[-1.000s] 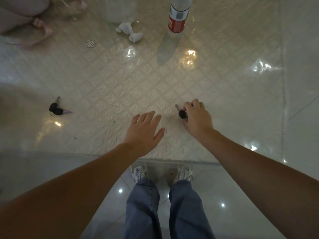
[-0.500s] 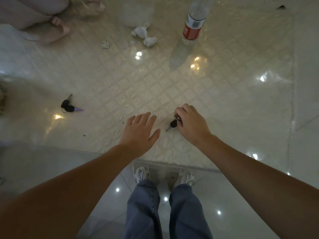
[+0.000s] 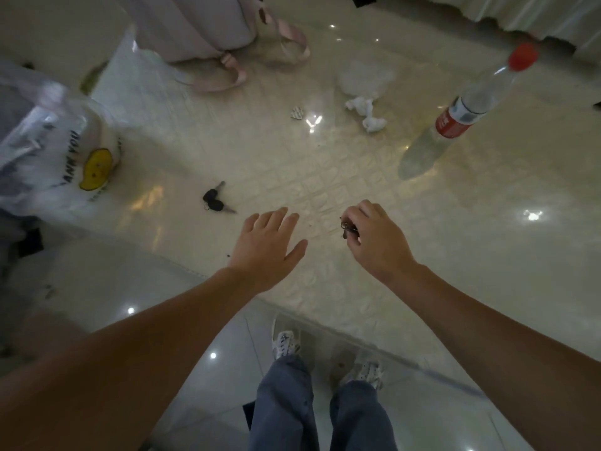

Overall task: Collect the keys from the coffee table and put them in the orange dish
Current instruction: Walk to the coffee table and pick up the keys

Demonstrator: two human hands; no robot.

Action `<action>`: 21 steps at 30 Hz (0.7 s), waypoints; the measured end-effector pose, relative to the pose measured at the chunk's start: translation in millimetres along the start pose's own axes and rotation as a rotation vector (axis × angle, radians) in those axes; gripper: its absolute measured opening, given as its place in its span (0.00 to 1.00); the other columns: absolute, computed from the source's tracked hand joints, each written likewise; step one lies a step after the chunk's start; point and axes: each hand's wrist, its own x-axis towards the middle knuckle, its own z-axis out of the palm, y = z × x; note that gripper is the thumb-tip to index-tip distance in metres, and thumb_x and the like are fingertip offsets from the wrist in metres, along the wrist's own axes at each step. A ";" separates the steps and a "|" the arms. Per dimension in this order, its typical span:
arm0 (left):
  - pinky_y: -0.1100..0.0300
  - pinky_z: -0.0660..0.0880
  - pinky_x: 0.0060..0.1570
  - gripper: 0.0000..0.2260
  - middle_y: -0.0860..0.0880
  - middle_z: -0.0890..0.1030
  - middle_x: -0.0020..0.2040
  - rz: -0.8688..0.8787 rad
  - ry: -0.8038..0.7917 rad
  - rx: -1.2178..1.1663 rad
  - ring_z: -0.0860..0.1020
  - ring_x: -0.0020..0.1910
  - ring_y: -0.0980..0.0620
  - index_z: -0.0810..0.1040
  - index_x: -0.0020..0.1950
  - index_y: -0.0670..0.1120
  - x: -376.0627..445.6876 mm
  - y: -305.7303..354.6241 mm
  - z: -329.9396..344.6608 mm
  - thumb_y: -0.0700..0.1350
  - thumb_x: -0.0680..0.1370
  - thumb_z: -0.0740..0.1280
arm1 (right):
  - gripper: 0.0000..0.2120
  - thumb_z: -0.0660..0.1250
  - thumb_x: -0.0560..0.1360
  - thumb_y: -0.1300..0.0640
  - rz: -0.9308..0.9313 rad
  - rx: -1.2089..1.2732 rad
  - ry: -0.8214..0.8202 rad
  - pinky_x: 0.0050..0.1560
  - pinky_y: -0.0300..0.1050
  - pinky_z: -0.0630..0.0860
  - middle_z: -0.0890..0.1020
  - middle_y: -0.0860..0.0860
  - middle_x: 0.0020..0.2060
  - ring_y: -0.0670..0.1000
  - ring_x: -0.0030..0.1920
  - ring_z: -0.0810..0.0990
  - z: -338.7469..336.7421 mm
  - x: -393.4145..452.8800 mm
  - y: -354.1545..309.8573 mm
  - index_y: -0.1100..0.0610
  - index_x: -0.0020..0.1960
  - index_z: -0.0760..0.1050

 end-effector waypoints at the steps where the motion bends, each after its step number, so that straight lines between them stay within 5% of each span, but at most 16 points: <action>1: 0.45 0.62 0.72 0.27 0.44 0.67 0.74 -0.016 0.009 -0.009 0.66 0.72 0.44 0.62 0.73 0.48 -1.9 -8.7 -3.5 0.62 0.80 0.49 | 0.09 0.66 0.71 0.64 -0.015 0.006 -0.004 0.36 0.43 0.70 0.74 0.51 0.48 0.53 0.49 0.73 0.9 6.8 -8.1 0.56 0.50 0.74; 21: 0.44 0.65 0.67 0.30 0.43 0.63 0.76 -0.092 -0.055 0.089 0.63 0.72 0.41 0.61 0.74 0.48 38.3 -155.7 9.6 0.56 0.76 0.65 | 0.07 0.66 0.73 0.62 0.019 0.130 -0.098 0.38 0.44 0.74 0.73 0.47 0.48 0.48 0.48 0.72 72.9 107.7 -94.8 0.53 0.49 0.72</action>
